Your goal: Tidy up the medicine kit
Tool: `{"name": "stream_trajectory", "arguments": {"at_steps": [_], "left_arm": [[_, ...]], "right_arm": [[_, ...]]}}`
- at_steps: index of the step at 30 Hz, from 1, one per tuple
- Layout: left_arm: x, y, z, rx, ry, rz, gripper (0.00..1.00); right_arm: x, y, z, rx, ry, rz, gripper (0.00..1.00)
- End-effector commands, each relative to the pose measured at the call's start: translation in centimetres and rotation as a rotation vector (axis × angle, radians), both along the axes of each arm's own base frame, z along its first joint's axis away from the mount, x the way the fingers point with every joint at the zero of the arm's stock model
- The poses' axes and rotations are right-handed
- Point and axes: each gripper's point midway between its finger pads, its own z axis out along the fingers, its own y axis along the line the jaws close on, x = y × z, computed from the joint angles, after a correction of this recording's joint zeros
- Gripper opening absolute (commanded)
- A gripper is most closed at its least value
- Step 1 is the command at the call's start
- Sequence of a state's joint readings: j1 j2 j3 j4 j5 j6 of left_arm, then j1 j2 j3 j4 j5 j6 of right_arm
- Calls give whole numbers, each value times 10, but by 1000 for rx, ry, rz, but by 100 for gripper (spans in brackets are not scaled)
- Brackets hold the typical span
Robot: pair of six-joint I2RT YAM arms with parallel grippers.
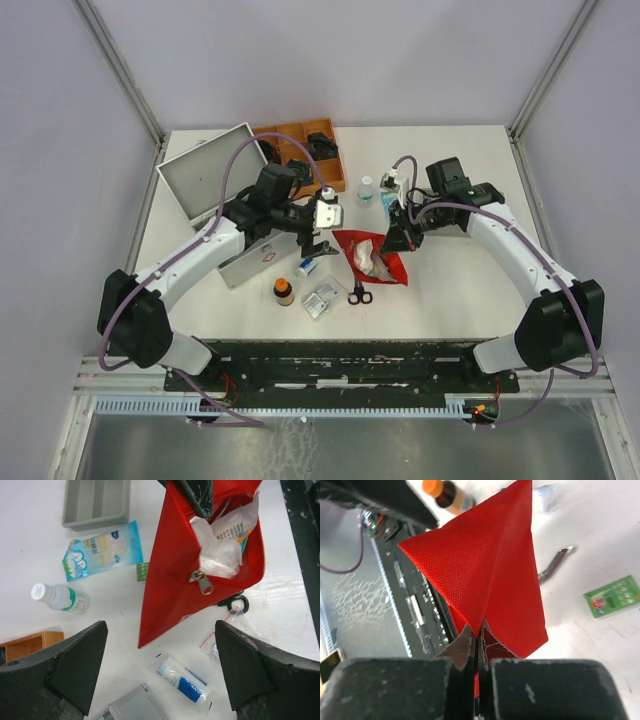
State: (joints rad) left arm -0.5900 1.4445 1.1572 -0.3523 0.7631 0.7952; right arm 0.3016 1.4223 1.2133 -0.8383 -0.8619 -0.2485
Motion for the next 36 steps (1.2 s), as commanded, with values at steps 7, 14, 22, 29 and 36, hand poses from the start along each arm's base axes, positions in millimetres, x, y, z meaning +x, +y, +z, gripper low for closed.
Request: {"name": "stream_trajectory", "arguments": {"at_steps": [7, 14, 22, 29, 36], "left_arm": [[-46, -21, -9, -3, -42, -338, 63], [-66, -24, -14, -38, 36, -394, 42], [-72, -26, -16, -48, 103, -403, 8], [-68, -18, -19, -52, 234, -384, 3], [-53, -16, -3, -141, 466, -351, 3]], "right_arm": [[-39, 18, 29, 110, -54, 221, 1], [-37, 16, 15, 74, -40, 210, 0], [-29, 14, 7, 34, -34, 179, 1], [-22, -1, 6, -66, -90, 147, 25], [0, -29, 21, -203, -324, -4, 67]]}}
